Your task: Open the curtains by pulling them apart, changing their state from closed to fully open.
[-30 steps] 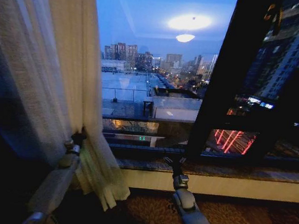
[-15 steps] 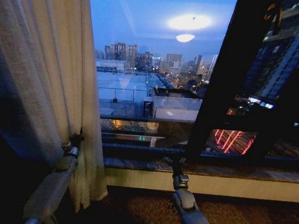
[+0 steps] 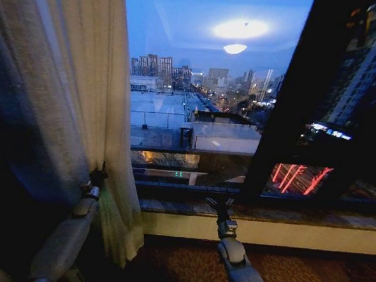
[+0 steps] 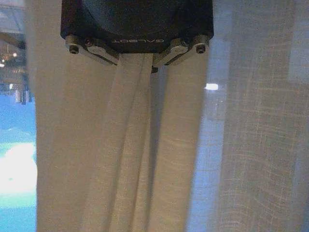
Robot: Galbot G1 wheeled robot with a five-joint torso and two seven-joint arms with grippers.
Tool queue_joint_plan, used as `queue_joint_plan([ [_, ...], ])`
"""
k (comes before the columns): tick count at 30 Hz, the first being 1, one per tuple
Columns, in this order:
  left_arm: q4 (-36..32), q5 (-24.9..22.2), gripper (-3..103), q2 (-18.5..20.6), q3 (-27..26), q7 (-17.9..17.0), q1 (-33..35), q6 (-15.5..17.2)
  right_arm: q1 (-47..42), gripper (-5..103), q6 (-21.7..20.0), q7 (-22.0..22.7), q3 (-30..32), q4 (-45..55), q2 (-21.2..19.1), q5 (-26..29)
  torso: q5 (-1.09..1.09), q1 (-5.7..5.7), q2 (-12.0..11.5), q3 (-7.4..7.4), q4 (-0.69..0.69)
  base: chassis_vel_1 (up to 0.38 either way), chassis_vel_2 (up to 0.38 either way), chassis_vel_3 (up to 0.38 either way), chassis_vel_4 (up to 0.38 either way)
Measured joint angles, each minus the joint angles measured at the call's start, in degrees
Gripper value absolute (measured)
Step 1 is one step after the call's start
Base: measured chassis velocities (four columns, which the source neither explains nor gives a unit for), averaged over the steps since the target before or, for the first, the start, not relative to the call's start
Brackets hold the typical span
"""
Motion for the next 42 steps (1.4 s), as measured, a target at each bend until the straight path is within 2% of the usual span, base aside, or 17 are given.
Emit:
queue_joint_plan([
  [5, 0.0, 0.5, 2, -0.7, 0.2, 0.0, 0.2, 0.0, 0.0, 100, 0.0, 0.0, 0.0, 0.0, 0.0, 0.0, 0.03, 0.0, 0.0, 0.01, -0.06, 0.0, 0.0, 0.0, 0.0],
  [11, 0.2, 0.5, 2, -0.8, 0.7, -0.5, -0.4, 0.1, 0.0, 100, 0.0, 0.0, 0.0, 0.0, 0.0, 0.0, 0.01, 0.02, 0.0, 0.02, -0.04, -0.017, -0.008, 0.01, 0.002],
  [15, 5.2, -0.6, 2, -0.2, 1.9, -2.7, -5.2, 0.6, 0.0, 100, 0.0, 0.0, 0.0, 0.0, 0.0, 0.0, -0.01, 0.0, 0.0, 0.01, -0.02, 0.0, 0.0, 0.0, 0.0],
  [19, 15.0, -0.6, 2, -0.6, 3.7, -7.4, -14.9, 1.2, 0.0, 100, 0.0, 0.0, 0.0, 0.0, 0.0, 0.0, 0.01, 0.01, 0.0, 0.01, -0.03, 0.0, 0.0, 0.0, 0.0],
  [27, 16.2, -0.8, 2, -3.5, 4.4, -9.9, -17.7, 3.2, 0.0, 100, 0.0, 0.0, 0.0, 0.0, 0.0, 0.0, 0.01, 0.02, 0.0, 0.02, -0.05, 0.0, 0.0, 0.0, 0.0],
  [30, 21.0, 0.2, 2, -4.9, 4.3, -13.2, -21.2, 3.0, 0.0, 100, 0.0, 0.0, 0.0, 0.0, 0.0, 0.0, 0.0, 0.0, 0.0, 0.01, -0.04, 0.0, 0.0, 0.0, 0.0],
  [32, 22.5, 0.3, 2, -5.0, 4.3, -13.6, -22.4, 2.7, 0.0, 100, 0.0, 0.0, 0.0, 0.0, 0.0, 0.0, 0.0, 0.0, 0.0, 0.01, -0.04, 0.0, 0.0, 0.0, 0.0],
  [36, 30.1, 0.4, 2, -4.4, 3.9, -14.3, -28.7, 1.2, 0.0, 100, 0.0, 0.0, 0.0, 0.0, 0.0, 0.0, 0.01, 0.01, 0.0, 0.02, -0.06, 0.0, 0.0, 0.0, 0.0],
  [38, 30.9, 0.3, 2, -4.0, 3.7, -14.5, -29.4, 1.2, 0.0, 100, 0.0, 0.0, 0.0, 0.0, 0.0, 0.0, 0.02, 0.01, 0.0, 0.02, -0.06, 0.0, 0.0, 0.0, 0.0],
  [42, 33.8, 0.0, 2, -1.9, 1.6, -17.3, -32.0, 1.5, 0.0, 100, 0.0, 0.0, 0.0, 0.0, 0.0, 0.0, 0.02, 0.01, 0.0, 0.01, -0.03, 0.0, 0.0, 0.0, 0.0],
])
